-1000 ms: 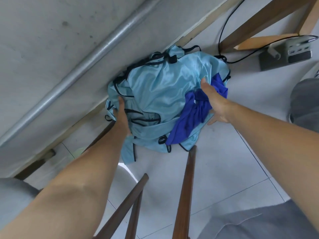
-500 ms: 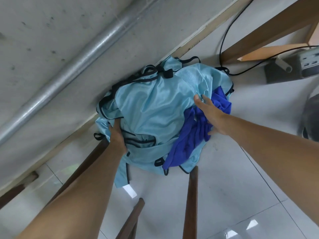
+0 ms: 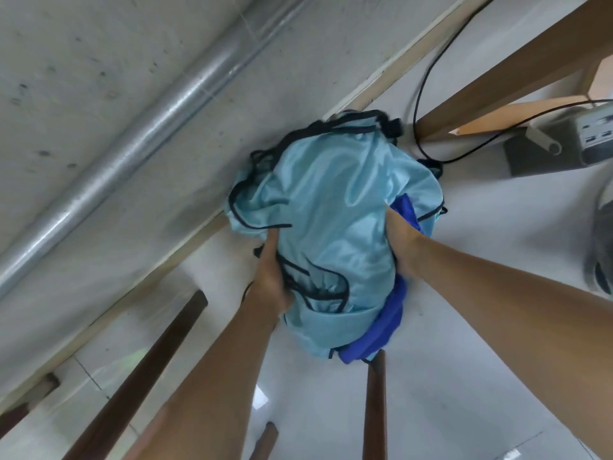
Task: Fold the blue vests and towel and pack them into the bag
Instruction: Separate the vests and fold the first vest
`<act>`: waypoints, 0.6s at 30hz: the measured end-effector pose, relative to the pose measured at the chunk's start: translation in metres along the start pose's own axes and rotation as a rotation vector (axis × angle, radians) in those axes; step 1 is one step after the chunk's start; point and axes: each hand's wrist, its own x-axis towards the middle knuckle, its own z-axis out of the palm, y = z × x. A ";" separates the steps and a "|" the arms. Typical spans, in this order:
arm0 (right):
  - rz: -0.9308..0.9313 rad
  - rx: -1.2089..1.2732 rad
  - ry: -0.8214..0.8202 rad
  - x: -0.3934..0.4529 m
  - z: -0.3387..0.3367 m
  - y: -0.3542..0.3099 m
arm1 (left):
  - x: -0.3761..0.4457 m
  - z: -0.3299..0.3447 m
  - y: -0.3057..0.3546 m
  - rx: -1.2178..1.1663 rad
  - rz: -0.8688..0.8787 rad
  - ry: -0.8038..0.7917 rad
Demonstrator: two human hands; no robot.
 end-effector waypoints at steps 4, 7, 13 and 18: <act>-0.015 0.077 0.018 -0.004 -0.029 -0.004 | 0.004 0.043 0.002 0.029 -0.058 -0.027; -0.001 0.052 0.006 -0.013 -0.035 -0.014 | 0.000 0.053 -0.002 -0.004 -0.092 -0.038; 0.075 -0.081 -0.002 -0.044 -0.023 -0.021 | -0.029 0.059 -0.016 -0.045 -0.071 -0.057; 0.033 -0.029 0.015 -0.075 -0.020 -0.013 | -0.068 0.061 -0.004 0.054 -0.014 -0.119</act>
